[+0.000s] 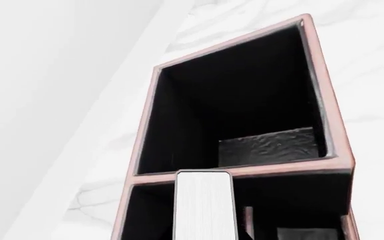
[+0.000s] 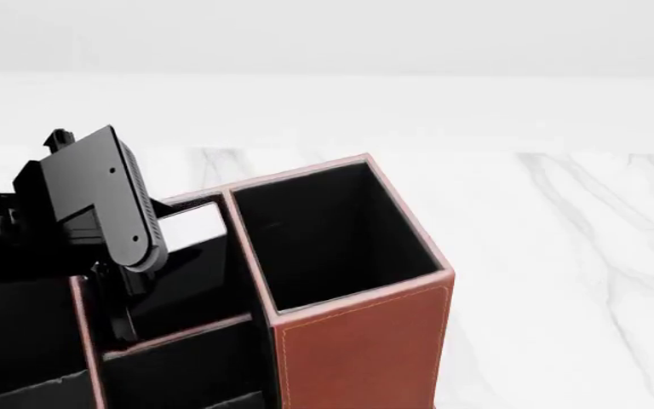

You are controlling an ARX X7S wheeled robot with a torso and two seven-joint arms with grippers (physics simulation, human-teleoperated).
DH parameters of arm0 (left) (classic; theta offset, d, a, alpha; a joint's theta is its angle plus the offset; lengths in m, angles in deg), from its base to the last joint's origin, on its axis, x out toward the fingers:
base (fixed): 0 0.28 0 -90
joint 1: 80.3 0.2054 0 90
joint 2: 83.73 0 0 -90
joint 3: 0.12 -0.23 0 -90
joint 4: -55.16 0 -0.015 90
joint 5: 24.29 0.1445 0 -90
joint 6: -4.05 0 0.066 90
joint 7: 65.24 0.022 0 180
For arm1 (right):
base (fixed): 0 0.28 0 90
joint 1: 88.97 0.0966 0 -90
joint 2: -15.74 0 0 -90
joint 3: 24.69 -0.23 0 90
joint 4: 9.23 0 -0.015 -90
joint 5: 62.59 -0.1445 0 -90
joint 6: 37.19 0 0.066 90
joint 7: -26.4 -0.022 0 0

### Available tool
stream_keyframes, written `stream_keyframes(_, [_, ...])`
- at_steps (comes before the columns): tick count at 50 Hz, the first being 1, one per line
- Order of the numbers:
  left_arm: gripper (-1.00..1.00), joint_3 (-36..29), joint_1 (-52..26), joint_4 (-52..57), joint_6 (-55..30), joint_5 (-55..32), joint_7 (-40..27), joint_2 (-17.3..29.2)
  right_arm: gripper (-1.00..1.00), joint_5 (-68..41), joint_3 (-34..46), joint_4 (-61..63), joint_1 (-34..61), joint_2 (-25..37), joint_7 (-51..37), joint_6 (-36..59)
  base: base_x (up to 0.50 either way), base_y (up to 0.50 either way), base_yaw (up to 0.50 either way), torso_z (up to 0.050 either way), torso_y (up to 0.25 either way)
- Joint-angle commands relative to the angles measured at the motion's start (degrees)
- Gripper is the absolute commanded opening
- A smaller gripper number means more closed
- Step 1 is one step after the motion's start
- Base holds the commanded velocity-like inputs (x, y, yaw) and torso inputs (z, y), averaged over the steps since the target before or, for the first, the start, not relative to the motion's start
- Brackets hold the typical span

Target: Pick up the book and place it in the front compartment of the caddy.

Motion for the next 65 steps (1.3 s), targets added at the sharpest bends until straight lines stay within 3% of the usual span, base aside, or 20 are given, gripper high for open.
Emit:
stream_keyframes(1, [-1.0,0.75,1.09,-2.32,3.39,1.07,-1.35,-0.73,1.0,0.16,0.37,0.13,0.17,0.22,-0.22,0.34,0.0,0.0,0.0,0.0,0.0])
stream_keyframes(35, [-1.0,-1.63,4.56,-9.86,10.82,5.24,-2.03,-2.91,1.0,0.31,0.92,0.54,0.18,0.91,-0.76,0.92,0.0,0.0,0.0,0.0,0.002])
stream_keyframes(36, [1.0,-1.13,4.43,-9.47,10.61,4.65,-2.02,-2.82,1.0,0.35,0.97,0.55,0.2,0.93,-0.77,0.94,0.0,0.0,0.0,0.0,0.0])
stream_keyframes(59, [1.0,4.9,3.54,-1.31,7.75,-3.35,-1.96,-0.4,1.0,0.29,1.43,0.32,0.89,1.38,-1.12,1.27,0.0,0.0,0.0,0.0,0.0])
stream_keyframes(65, [1.0,8.95,3.93,2.51,8.15,-7.3,-3.41,1.0,1.0,0.28,1.48,0.33,0.91,1.47,-1.2,1.23,0.0,0.0,0.0,0.0,0.0])
